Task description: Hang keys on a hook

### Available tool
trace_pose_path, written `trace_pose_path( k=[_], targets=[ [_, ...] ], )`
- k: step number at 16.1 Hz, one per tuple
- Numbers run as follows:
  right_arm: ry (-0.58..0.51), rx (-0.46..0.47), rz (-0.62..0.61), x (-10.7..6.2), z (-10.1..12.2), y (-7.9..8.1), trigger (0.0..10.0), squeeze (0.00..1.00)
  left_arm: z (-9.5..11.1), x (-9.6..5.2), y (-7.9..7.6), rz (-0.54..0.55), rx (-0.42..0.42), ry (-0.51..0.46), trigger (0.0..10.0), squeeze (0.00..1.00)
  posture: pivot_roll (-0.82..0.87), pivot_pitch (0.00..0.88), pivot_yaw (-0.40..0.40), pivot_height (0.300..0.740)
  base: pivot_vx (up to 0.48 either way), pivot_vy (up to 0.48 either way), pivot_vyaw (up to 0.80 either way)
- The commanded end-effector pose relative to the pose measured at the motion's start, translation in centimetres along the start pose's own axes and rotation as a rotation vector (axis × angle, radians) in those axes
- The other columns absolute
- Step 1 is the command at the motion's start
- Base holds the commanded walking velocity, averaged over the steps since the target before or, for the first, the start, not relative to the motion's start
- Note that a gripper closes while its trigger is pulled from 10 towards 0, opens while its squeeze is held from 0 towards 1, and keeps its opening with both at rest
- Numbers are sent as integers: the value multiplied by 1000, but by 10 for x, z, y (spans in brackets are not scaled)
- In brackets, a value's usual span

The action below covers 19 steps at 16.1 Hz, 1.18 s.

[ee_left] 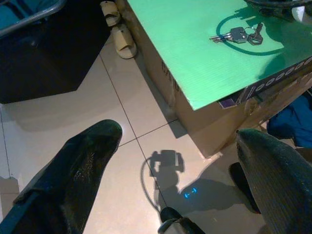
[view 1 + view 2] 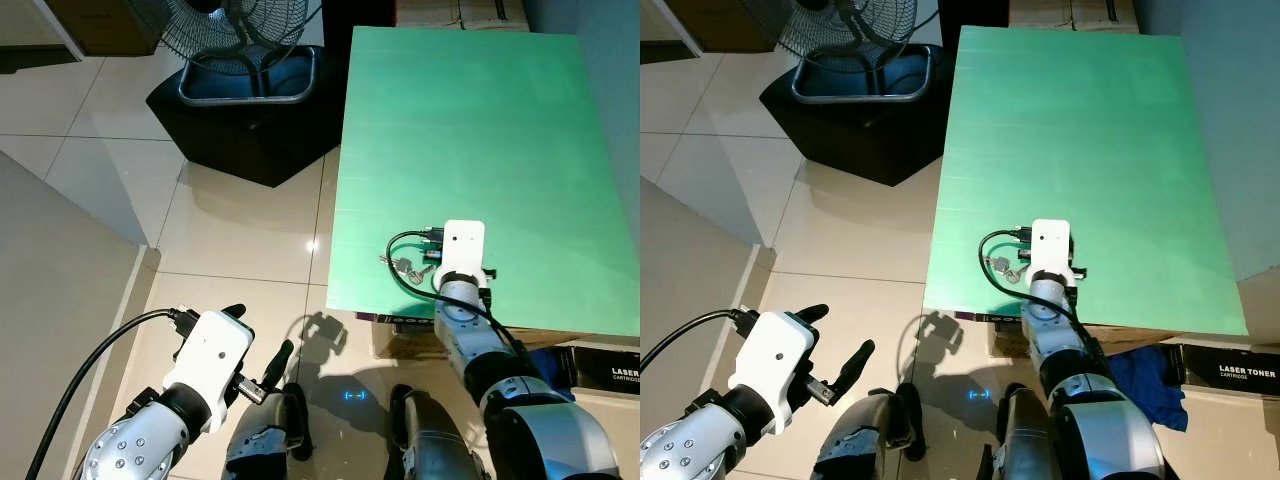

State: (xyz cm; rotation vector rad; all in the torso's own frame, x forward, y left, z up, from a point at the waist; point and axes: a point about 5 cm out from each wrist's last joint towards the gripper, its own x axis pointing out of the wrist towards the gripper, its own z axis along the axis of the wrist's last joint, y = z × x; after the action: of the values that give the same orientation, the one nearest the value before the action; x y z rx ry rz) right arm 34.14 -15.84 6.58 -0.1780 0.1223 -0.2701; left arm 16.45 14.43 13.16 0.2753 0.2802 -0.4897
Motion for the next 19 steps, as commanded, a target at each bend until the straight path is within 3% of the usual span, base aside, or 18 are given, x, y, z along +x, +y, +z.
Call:
trace_pose_path(
  k=[1, 4, 7, 8, 9, 10, 16, 18, 19],
  targets=[
    [64, 56, 34, -4, -10, 5, 10000, 0, -1, -4, 1, 6, 4, 15, 10000, 0, 97, 358, 109, 713, 0, 0, 0],
    [53, 95, 80, -4, -7, 9, 10000, 0, -1, -5, 2, 5, 5, 18, 10000, 0, 96, 358, 110, 713, 0, 0, 0],
    [77, 67, 75, -6, -13, 8, 10000, 0, -1, -4, 1, 3, 4, 17, 10000, 0, 91, 359, 109, 713, 0, 0, 0],
    [87, 59, 70, -7, -15, 7, 10000, 588, -1, -4, 1, 2, 4, 16, 10000, 0, 93, 361, 111, 713, 0, 0, 0],
    [89, 56, 69, -7, -16, 7, 10000, 588, -1, -4, 1, 2, 4, 16, 10000, 0, 94, 363, 112, 713, 0, 0, 0],
    [99, 68, 70, -8, -18, 7, 10000, 1000, -1, -4, 2, 2, 5, 17, 10000, 0, 95, 366, 113, 713, 0, 0, 0],
    [82, 80, 64, -9, -16, 7, 10000, 1000, -1, -3, 3, 1, 6, 18, 10000, 0, 89, 357, 114, 713, 0, 0, 0],
    [90, 14, 65, -8, -16, 8, 10000, 1000, -1, -2, 3, 0, 6, 15, 10000, 0, 88, 357, 113, 713, 0, 0, 0],
    [89, 6, 71, -8, -16, 10, 10000, 0, -1, -1, 3, -1, 6, 13, 10000, 0, 85, 353, 113, 713, 0, 0, 0]
  ],
)
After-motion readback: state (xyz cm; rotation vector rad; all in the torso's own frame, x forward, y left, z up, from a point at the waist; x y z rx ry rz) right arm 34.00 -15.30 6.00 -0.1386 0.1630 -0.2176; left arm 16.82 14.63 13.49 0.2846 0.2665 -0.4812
